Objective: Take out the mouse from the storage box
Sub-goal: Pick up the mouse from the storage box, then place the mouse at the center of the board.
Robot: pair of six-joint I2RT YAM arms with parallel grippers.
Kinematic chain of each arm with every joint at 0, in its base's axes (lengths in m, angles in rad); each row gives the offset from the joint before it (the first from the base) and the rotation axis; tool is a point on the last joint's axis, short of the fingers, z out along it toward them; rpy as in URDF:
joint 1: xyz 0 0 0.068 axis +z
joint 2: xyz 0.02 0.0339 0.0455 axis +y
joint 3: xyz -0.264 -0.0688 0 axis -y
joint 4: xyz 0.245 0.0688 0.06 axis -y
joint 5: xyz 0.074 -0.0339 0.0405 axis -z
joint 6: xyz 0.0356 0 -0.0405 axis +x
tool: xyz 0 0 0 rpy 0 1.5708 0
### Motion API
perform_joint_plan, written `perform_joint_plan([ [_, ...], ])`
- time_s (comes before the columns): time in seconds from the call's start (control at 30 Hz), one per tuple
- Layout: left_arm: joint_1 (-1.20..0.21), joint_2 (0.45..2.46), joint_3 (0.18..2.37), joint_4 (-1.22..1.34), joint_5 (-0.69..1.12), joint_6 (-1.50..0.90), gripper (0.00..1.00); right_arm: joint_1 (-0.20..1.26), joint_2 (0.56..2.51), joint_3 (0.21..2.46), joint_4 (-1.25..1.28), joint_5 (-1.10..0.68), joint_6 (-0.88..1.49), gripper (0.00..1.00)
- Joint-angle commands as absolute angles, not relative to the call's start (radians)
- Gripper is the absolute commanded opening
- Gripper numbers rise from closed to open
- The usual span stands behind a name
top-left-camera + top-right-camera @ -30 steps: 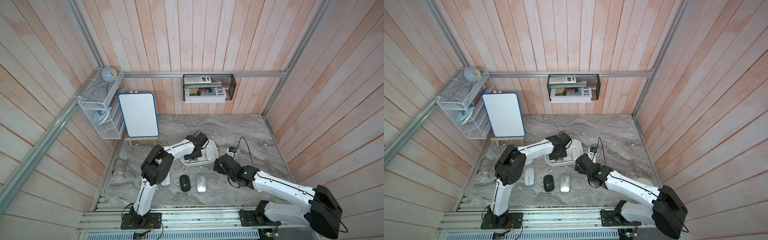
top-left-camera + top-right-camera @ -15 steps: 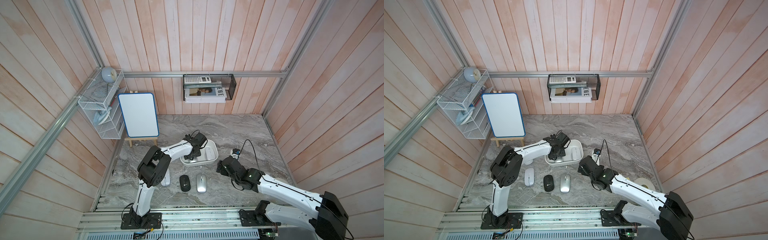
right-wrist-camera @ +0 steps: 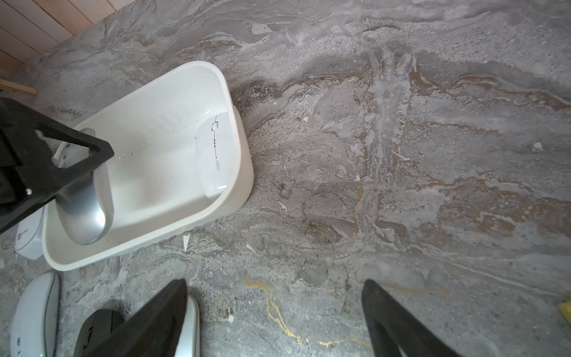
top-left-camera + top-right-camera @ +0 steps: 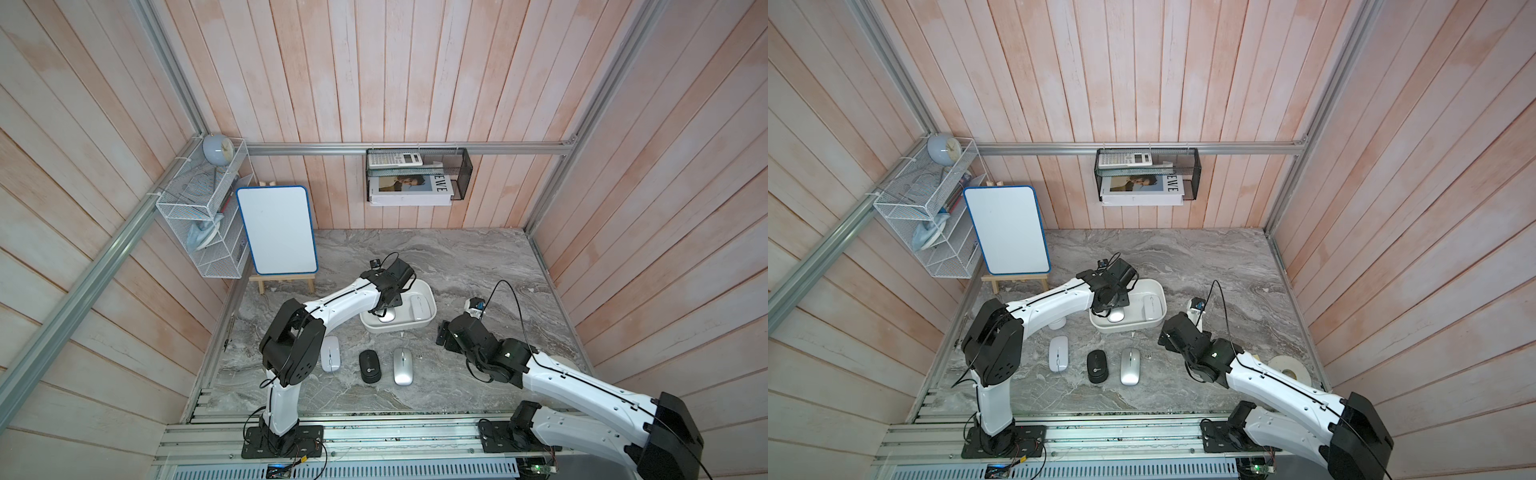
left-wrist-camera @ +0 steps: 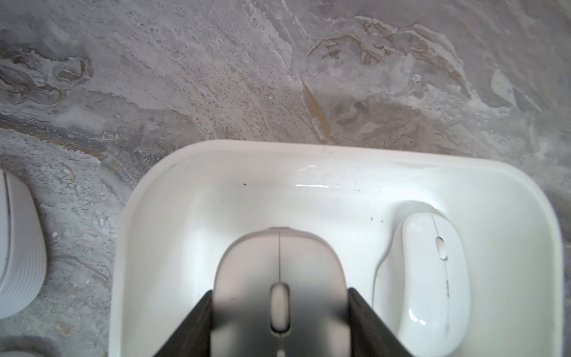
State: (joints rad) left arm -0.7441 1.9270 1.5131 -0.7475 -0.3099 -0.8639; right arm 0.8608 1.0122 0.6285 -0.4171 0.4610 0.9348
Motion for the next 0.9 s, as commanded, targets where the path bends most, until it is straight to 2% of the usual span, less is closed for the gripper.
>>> perform_joint_plan([
  [0.0,-0.770,1.859,1.542,-0.782,-0.350,-0.856,0.55,0.851,0.976,0.637,-0.486,0.509,0.930,0.92],
  [0.67,-0.979,1.774,1.463,-0.822,-0.348,-0.954,0.55,0.832,0.737,0.702,-0.760,0.630,0.899,0.92],
  [0.87,-1.098,1.776,1.453,-0.815,-0.351,-0.987,0.55,0.831,0.679,0.693,-0.831,0.638,0.930,0.92],
])
